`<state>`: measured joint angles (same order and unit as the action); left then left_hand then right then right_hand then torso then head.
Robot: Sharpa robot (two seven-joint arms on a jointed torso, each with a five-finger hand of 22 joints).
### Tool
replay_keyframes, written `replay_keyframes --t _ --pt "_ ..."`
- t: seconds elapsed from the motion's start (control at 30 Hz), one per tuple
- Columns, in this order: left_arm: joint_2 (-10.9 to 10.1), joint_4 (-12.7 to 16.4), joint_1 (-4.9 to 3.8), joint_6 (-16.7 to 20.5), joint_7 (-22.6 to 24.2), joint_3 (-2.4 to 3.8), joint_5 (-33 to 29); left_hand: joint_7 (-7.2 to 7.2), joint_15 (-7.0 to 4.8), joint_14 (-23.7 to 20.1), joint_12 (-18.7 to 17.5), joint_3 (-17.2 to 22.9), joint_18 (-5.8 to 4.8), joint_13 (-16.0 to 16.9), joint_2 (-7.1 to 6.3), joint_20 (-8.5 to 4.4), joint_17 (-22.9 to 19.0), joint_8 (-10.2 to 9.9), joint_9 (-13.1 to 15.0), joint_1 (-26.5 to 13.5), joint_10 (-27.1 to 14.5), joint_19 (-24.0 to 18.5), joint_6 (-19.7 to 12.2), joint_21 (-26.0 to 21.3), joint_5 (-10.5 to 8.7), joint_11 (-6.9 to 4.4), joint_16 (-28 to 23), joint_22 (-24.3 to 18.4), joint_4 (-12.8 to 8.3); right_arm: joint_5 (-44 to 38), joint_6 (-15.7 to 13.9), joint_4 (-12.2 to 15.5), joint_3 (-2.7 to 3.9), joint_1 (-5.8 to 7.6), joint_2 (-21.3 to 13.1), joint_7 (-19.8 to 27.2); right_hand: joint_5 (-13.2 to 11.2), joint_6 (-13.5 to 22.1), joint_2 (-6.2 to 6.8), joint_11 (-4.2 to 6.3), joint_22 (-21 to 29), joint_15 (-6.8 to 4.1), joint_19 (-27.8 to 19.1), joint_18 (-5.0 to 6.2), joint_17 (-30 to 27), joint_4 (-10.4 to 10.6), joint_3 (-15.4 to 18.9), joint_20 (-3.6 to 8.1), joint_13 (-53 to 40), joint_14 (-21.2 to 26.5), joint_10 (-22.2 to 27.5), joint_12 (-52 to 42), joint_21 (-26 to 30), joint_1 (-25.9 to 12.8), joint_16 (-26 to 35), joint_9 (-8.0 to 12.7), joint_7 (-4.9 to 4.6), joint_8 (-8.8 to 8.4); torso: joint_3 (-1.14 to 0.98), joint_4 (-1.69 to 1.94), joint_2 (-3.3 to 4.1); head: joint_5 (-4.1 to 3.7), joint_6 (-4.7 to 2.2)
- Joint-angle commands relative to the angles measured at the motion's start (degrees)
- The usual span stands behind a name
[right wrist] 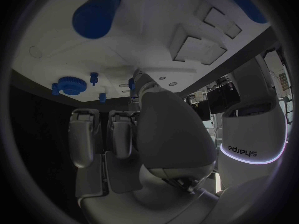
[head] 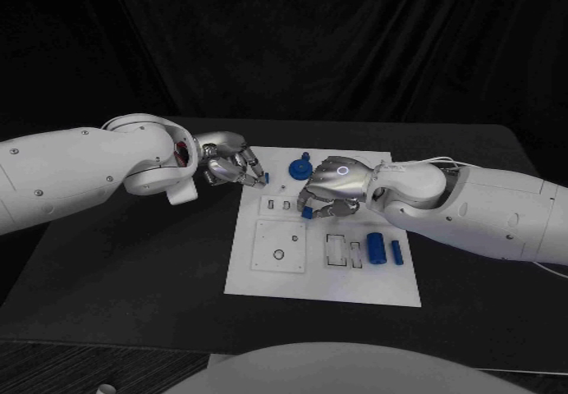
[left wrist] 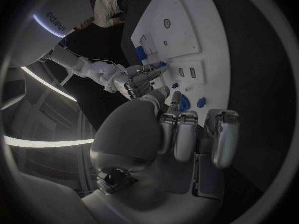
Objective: Assemble the parts on the task board
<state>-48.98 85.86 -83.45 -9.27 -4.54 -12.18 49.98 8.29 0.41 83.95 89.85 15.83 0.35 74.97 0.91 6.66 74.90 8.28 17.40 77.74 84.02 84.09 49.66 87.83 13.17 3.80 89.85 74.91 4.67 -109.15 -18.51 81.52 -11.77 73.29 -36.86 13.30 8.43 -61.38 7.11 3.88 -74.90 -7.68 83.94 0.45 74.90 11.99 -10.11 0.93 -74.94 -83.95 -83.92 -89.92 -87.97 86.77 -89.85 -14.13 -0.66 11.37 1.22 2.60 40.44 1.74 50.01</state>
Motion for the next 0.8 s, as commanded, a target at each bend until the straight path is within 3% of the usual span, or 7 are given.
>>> replay_keyframes --t 0.03,0.17,0.27,0.47,0.6,0.8 --pt "0.07 0.04 0.11 -0.03 1.11 0.04 -0.53 0.08 0.26 6.05 0.15 0.03 0.45 15.03 0.52 0.37 15.1 0.32 -0.14 -0.02 5.98 3.62 0.31 -0.26 -0.19 -0.02 0.15 13.54 0.37 8.3 -8.23 -0.02 0.04 -0.06 -0.48 0.02 -0.39 -0.05 -0.54 -0.37 -14.29 0.48 4.73 0.16 15.1 -0.04 0.32 -0.27 -15.06 -6.05 -6.08 -0.08 0.13 -0.44 -0.15 -1.01 -0.41 0.4 -0.03 -0.08 0.02 0.26 -0.01" --pt "0.1 -0.02 0.13 0.42 1.99 0.04 -0.53 0.11 0.28 6.05 0.15 -0.9 0.44 15.03 -0.03 0.38 15.1 0.22 -0.87 -1.19 5.98 3.62 0.38 -0.27 -0.87 -0.01 0.15 13.56 1.43 16.25 -11.03 0.01 0.04 0.15 -1.0 0.57 -0.49 0.23 -0.54 -0.44 -14.25 0.69 4.65 0.19 15.1 0.19 0.52 -0.4 -15.06 -6.05 -6.08 -0.08 0.25 -0.82 -0.15 -1.16 -0.6 0.36 -0.06 -0.01 0.0 0.28 -0.01" --pt "0.18 -0.12 0.14 0.58 2.51 0.04 -0.53 0.1 0.27 6.05 0.15 -1.35 0.44 15.03 -0.19 0.38 15.1 0.2 -1.17 -1.66 5.98 3.63 0.43 -0.27 -0.92 -0.02 0.15 13.58 1.94 22.19 -11.52 -0.24 0.04 0.29 -1.17 0.78 -0.54 0.26 -0.57 -0.45 -14.23 0.92 4.63 0.2 15.1 0.35 0.66 -0.54 -15.06 -6.05 -6.08 -0.08 0.29 -1.1 -0.15 -1.3 -0.73 0.43 -0.08 0.0 -0.03 0.21 -0.01" --pt "0.5 -0.32 0.17 0.95 3.49 0.04 -0.53 0.14 0.29 6.05 0.15 -2.39 0.46 15.03 -0.4 0.38 15.1 0.04 -1.91 -2.42 5.98 3.56 0.3 -0.36 -1.5 0.01 0.15 13.56 3.05 30.52 -9.28 -1.0 0.04 0.38 -1.07 0.34 -0.56 0.48 -0.72 -0.64 -14.15 1.34 4.49 0.26 15.09 0.71 0.94 -0.88 -15.06 -6.05 -6.08 -0.08 0.51 -1.7 -0.14 -1.51 -1.05 0.44 -0.05 -0.09 -0.14 0.44 -0.01" --pt "0.78 -0.44 0.2 2.18 5.09 0.04 -0.53 0.21 0.38 6.05 0.15 -4.1 0.47 15.03 -0.52 0.46 15.1 -0.04 -2.84 -3.57 5.98 3.54 0.21 -0.41 -4.31 0.11 0.15 13.58 5.0 36.49 -7.43 -1.5 0.04 0.4 -0.86 0.06 -0.52 1.15 -0.77 -0.88 -14.1 1.59 4.41 0.3 15.04 0.79 1.11 -1.12 -15.06 -6.03 -6.08 -0.08 0.65 -1.93 -0.11 -1.54 -1.29 0.16 -0.06 -0.15 -0.14 0.78 -0.01" --pt "1.33 -0.45 0.24 5.46 8.01 0.04 -3.82 0.04 0.36 6.05 0.15 -7.39 0.46 15.03 -0.5 0.47 15.1 0.42 -3.83 -6.02 5.98 3.58 0.73 -0.41 -5.39 0.03 0.15 13.66 8.63 39.85 -7.4 -2.05 0.04 0.39 -0.47 0.3 -0.49 1.47 -0.87 -1.01 -14.08 1.7 4.39 0.31 15.02 0.81 1.19 -1.24 -15.06 -6.03 -6.08 -0.08 0.68 -2.04 -0.1 -1.57 -1.48 0.05 -0.04 -0.04 -0.04 0.58 -0.01"
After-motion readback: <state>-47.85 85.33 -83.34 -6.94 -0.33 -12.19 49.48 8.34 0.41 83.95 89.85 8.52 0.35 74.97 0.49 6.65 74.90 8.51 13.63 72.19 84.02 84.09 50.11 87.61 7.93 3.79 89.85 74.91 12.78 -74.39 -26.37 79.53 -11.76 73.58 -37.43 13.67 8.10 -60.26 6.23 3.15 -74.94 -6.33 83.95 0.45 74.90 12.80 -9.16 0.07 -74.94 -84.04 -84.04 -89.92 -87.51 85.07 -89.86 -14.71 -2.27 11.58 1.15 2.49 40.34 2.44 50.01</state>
